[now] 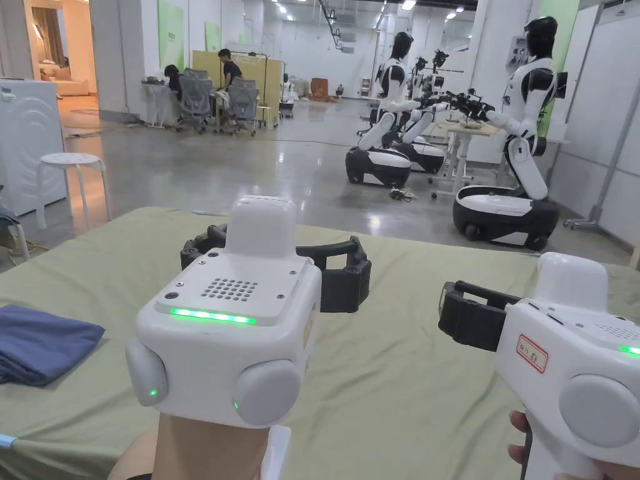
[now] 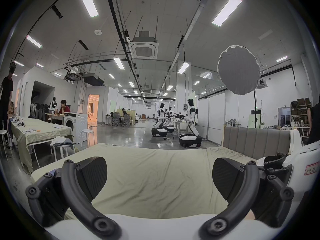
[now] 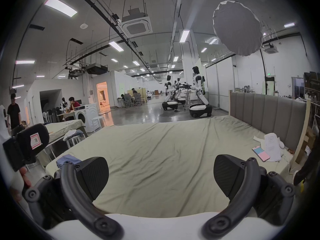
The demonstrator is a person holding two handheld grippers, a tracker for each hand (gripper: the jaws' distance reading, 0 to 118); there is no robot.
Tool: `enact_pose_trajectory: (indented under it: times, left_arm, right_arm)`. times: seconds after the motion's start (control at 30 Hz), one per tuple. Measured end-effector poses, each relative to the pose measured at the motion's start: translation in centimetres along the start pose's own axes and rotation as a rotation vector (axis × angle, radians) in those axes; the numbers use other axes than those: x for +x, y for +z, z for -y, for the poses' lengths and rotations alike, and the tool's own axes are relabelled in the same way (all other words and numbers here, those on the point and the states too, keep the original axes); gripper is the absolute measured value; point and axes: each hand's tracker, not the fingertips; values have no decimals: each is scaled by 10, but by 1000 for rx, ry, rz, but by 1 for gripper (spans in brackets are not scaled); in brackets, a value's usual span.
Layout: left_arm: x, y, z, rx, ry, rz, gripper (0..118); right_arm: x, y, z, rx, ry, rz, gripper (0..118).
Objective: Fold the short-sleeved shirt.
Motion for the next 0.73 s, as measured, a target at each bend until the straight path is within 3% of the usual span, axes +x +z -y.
enact_pose_trajectory:
  times: [0.57, 0.73]
  left_arm:
    - [-8, 0, -1, -10, 39, -16, 117]
    - [-10, 1, 1, -17, 45, -16, 117]
  right_arm:
    - [1, -8, 2, -4, -3, 51, 118]
    - [4, -2, 0, 29, -62, 53, 118]
